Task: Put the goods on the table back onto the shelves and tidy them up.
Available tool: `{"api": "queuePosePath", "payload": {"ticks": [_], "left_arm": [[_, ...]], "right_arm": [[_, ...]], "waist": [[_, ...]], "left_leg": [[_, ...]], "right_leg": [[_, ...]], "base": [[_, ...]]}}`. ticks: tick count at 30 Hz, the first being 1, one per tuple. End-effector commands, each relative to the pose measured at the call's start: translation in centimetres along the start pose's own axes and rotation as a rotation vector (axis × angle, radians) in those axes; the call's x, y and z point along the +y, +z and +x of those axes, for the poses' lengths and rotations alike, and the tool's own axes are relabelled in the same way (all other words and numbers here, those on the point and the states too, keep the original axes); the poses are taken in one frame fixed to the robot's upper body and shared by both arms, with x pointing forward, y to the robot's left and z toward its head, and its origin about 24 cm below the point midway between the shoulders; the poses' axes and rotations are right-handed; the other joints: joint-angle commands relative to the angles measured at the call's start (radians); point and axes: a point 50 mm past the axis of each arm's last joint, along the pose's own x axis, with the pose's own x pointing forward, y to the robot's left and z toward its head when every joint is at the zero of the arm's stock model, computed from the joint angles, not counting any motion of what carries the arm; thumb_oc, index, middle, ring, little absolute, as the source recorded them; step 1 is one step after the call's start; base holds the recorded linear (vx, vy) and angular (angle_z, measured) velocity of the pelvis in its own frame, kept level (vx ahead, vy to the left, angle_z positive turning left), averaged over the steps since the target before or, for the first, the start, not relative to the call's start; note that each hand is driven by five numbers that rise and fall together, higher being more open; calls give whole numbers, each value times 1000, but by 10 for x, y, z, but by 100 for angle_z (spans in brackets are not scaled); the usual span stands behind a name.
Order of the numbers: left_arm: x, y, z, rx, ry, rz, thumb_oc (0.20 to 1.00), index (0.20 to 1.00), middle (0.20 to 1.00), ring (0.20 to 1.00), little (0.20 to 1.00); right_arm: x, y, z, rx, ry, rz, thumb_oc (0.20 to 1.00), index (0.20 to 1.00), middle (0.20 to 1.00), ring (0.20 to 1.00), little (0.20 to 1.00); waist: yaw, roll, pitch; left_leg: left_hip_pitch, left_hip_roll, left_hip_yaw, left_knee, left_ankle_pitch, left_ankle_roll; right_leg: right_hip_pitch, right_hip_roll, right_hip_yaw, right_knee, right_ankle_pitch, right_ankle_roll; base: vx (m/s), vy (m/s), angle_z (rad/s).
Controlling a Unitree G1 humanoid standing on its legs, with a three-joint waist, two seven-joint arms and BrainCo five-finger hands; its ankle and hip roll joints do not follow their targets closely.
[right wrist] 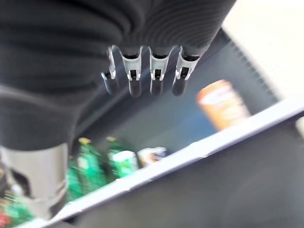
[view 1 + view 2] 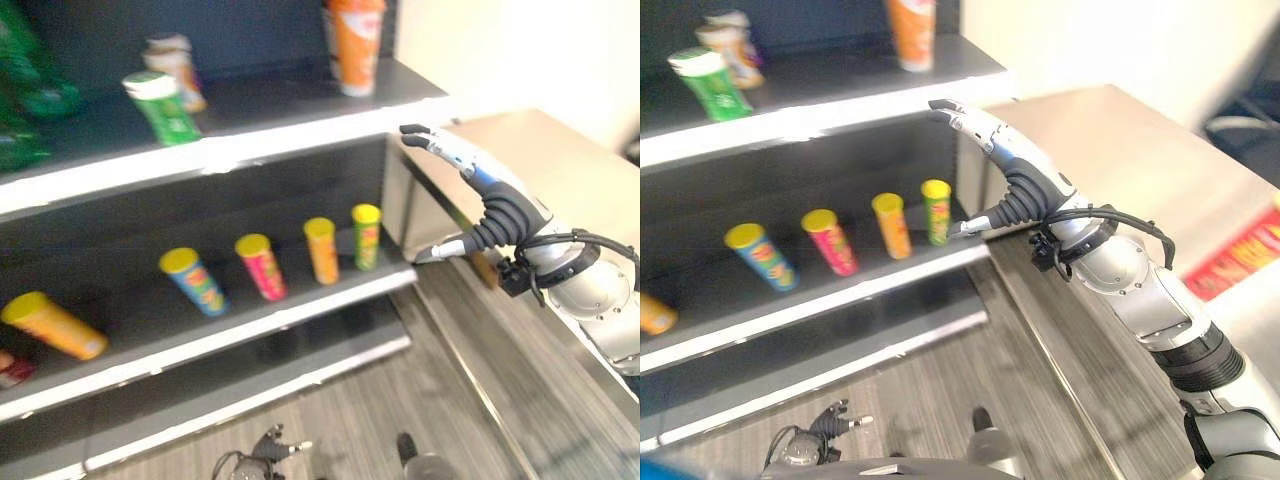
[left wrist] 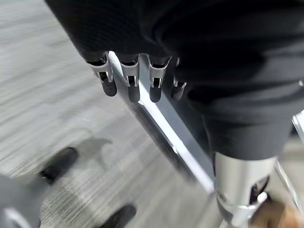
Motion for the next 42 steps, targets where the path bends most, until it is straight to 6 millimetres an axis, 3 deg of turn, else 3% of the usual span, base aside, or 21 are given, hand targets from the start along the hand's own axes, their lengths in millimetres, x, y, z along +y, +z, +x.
{"api": "queuePosePath", "payload": {"ticks": [1, 3, 7, 10, 17, 18, 22, 24, 27, 29, 30, 31, 34, 42], "left_arm": [[20, 12, 2, -56, 41, 20, 1000, 1000, 1000, 1000, 1000], [20, 12, 2, -54, 41, 18, 1000, 1000, 1000, 1000, 1000], [21, 5, 0, -42, 36, 25, 1000, 1000, 1000, 1000, 1000], [24, 4, 0, -38, 45, 14, 1000, 1000, 1000, 1000, 1000], [26, 6, 0, -41, 60, -30, 1000, 1000, 1000, 1000, 1000], [24, 6, 0, -43, 60, -52, 1000, 1000, 1000, 1000, 1000], [18, 7, 0, -42, 48, -66, 1000, 1000, 1000, 1000, 1000], [15, 3, 0, -24, 45, -81, 1000, 1000, 1000, 1000, 1000], [16, 1, -1, -16, 55, -114, 1000, 1000, 1000, 1000, 1000], [9, 1, 0, -2, 43, -149, 1000, 1000, 1000, 1000, 1000], [6, -11, -4, 17, 38, -201, 1000, 1000, 1000, 1000, 1000], [4, -10, -3, 14, 19, -197, 1000, 1000, 1000, 1000, 1000], [2, -4, -2, 2, 17, -212, 1000, 1000, 1000, 1000, 1000], [1, -7, -2, 15, 0, -193, 1000, 1000, 1000, 1000, 1000]], "right_arm": [[-37, 13, 14, -90, -114, -145, 1000, 1000, 1000, 1000, 1000], [-39, 12, 12, -84, -121, -152, 1000, 1000, 1000, 1000, 1000], [-54, 5, -4, -5, -155, -239, 1000, 1000, 1000, 1000, 1000], [-65, -2, -19, 65, -191, -279, 1000, 1000, 1000, 1000, 1000], [-91, -21, -68, 284, -320, -353, 1000, 1000, 1000, 1000, 1000], [-101, -21, -77, 306, -382, -367, 1000, 1000, 1000, 1000, 1000], [-110, -15, -86, 302, -452, -379, 1000, 1000, 1000, 1000, 1000], [-113, -21, -96, 334, -502, -300, 1000, 1000, 1000, 1000, 1000], [-114, -32, -109, 410, -526, -288, 1000, 1000, 1000, 1000, 1000], [-112, -41, -114, 452, -560, -264, 1000, 1000, 1000, 1000, 1000], [-111, -52, -126, 529, -576, -250, 1000, 1000, 1000, 1000, 1000], [-109, -58, -125, 551, -576, -236, 1000, 1000, 1000, 1000, 1000], [-107, -64, -124, 562, -592, -199, 1000, 1000, 1000, 1000, 1000], [-87, -90, -123, 622, -623, -22, 1000, 1000, 1000, 1000, 1000]], "waist": [[64, 25, 12], [66, 24, 9], [83, -7, -36], [79, -19, -51], [59, -4, -58], [47, 9, -55], [33, 32, -50], [29, 46, -44], [29, 53, -34], [48, 54, -19], [81, 44, 3], [92, 44, 2], [92, 50, -4], [101, 66, -30]], "left_leg": [[13, 50, -127, 67, -123, -31], [11, 54, -117, 68, -123, -32], [-16, 74, -56, 86, -118, -49], [-29, 95, -44, 99, -109, -67], [-13, 158, -44, 105, -65, -119], [-12, 186, -53, 100, -42, -138], [-15, 234, -72, 94, -5, -163], [-16, 284, -90, 93, 37, -189], [-20, 311, -110, 91, 68, -200], [-42, 300, -181, 111, 83, -199], [-86, 242, -308, 125, 47, -191], [-97, 209, -373, 120, 16, -184], [-110, 183, -418, 110, 5, -185], [-63, 144, -383, 63, -16, -161]], "right_leg": [[25, -150, -49, 180, -132, 6], [31, -156, -57, 179, -131, 3], [90, -217, -93, 127, -38, 33], [104, -204, -80, 69, -24, 43], [152, -134, -113, 11, -150, 24], [160, -100, -114, 14, -184, 5], [174, -48, -117, 20, -230, -27], [191, 9, -123, 25, -271, -63], [214, 47, -136, 16, -292, -87], [218, 55, -141, 14, -297, -95], [222, 46, -143, 14, -299, -98], [215, 42, -141, 18, -298, -96], [212, 33, -138, 16, -286, -93], [216, -10, -126, 11, -263, -73]], "base": [[-77, -51, -55], [-54, -45, -66], [-43, -188, -37], [-9, -252, -53], [18, -211, -27], [3, -308, 13], [2, -224, 22], [8, -270, 11], [6, -164, 18], [-44, -133, 10], [-63, -76, 7], [-44, -47, 4], [19, 40, -12], [65, 97, 0]]}}
